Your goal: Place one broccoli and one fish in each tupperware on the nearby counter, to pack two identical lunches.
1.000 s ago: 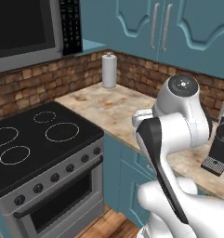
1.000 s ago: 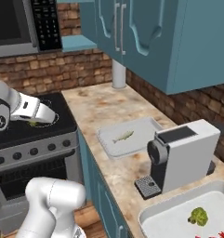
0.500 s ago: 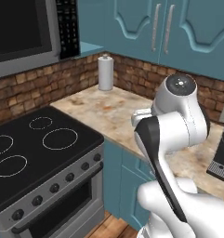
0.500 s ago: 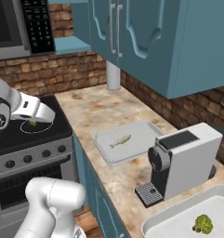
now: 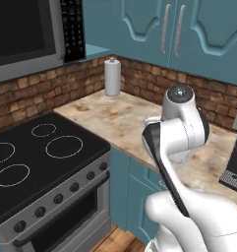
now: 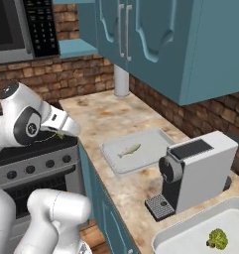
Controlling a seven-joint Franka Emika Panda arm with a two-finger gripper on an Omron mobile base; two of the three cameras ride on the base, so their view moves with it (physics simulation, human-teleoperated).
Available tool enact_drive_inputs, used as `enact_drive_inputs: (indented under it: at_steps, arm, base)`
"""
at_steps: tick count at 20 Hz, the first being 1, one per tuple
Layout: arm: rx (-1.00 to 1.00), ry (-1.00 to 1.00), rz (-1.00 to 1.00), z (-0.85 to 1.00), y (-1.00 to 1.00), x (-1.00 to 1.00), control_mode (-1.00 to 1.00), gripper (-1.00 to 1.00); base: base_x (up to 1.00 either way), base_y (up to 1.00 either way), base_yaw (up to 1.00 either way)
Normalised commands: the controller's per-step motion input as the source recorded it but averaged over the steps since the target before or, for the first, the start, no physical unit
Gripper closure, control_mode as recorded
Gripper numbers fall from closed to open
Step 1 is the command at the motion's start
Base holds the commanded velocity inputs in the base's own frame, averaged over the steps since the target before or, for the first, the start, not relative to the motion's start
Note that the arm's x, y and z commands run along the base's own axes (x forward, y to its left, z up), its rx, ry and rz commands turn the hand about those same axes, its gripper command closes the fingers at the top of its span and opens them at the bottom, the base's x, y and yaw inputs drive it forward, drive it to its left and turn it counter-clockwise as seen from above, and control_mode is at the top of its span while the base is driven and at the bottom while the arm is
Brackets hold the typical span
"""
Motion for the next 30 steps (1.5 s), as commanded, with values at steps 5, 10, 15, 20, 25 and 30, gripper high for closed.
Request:
enact_drive_inputs:
  at_steps: [5,10,15,20,25,30]
  arm:
    - [0.04,0.11,-0.18,-0.57,-0.75,0.68,-1.0,1.0]
    - [0.02,0.07,-0.2,-0.48,-0.42,0.63,-1.0,1.0]
    - [0.0,0.0,-0.18,-0.43,-0.17,0.52,-1.0,1.0]
    - [0.07,0.01,-0.15,-0.32,-0.43,0.44,-1.0,1.0]
    - [0.12,0.0,-0.02,-0.24,-0.43,0.54,-1.0,1.0]
    - [0.01,0.0,0.0,-0.38,-0.06,0.56,-1.0,1.0]
  base:
    - [0.0,0.0,0.0]
    - [0.0,0.0,0.0]
    - [0.0,0.0,0.0]
    - [0.0,0.0,0.0]
    - [0.0,0.0,0.0]
    - [0.0,0.0,0.0]
